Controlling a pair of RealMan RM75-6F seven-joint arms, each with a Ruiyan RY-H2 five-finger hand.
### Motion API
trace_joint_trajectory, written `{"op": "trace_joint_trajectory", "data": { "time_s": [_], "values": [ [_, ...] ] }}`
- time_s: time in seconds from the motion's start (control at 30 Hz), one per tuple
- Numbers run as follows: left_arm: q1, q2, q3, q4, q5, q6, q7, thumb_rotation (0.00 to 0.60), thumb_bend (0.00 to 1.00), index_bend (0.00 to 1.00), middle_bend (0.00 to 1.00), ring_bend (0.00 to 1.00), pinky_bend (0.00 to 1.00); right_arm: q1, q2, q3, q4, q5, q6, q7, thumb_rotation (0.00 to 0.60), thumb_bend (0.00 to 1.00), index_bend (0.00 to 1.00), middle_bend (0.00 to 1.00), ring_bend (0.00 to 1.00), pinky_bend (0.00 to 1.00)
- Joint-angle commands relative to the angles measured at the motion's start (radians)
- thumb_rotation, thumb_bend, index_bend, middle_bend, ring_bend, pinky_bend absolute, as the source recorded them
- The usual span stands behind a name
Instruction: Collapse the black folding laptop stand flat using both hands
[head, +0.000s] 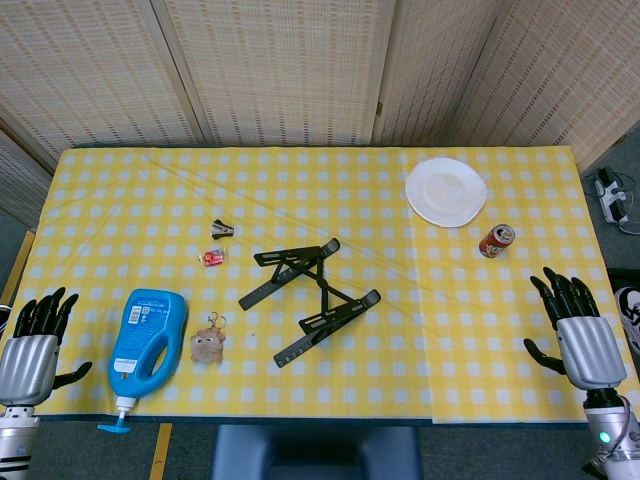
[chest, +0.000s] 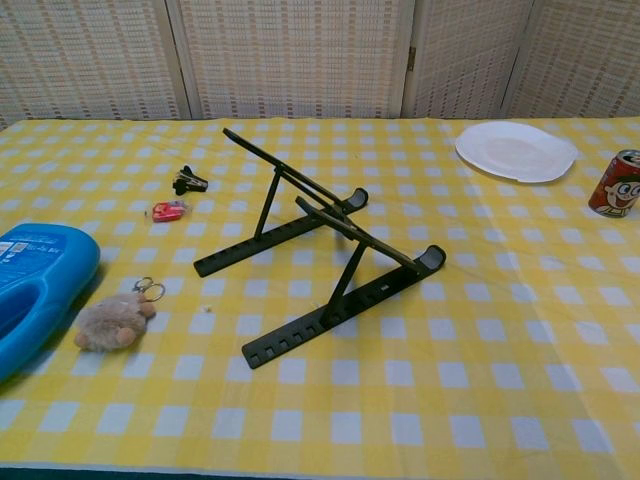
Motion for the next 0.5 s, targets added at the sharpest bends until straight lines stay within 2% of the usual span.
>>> {"op": "trace_joint_trajectory", "data": {
  "time_s": [0.03, 0.5],
  "values": [
    [-0.001, -0.002, -0.001, 0.001, 0.000, 0.000, 0.002, 0.600, 0.09, 0.00, 0.00, 0.03, 0.00, -0.001, -0.002, 0.002, 0.002, -0.002, 0.006, 0.004, 0.600, 0.29, 0.00, 0.00, 0.00, 0.00],
    [0.004, 0.002, 0.001, -0.005, 0.010, 0.013, 0.000, 0.600, 0.09, 0.00, 0.00, 0.03, 0.00, 0.021, 0.010, -0.015, 0.011, -0.045, -0.022, 0.055, 0.600, 0.29, 0.00, 0.00, 0.00, 0.00]
  ]
}}
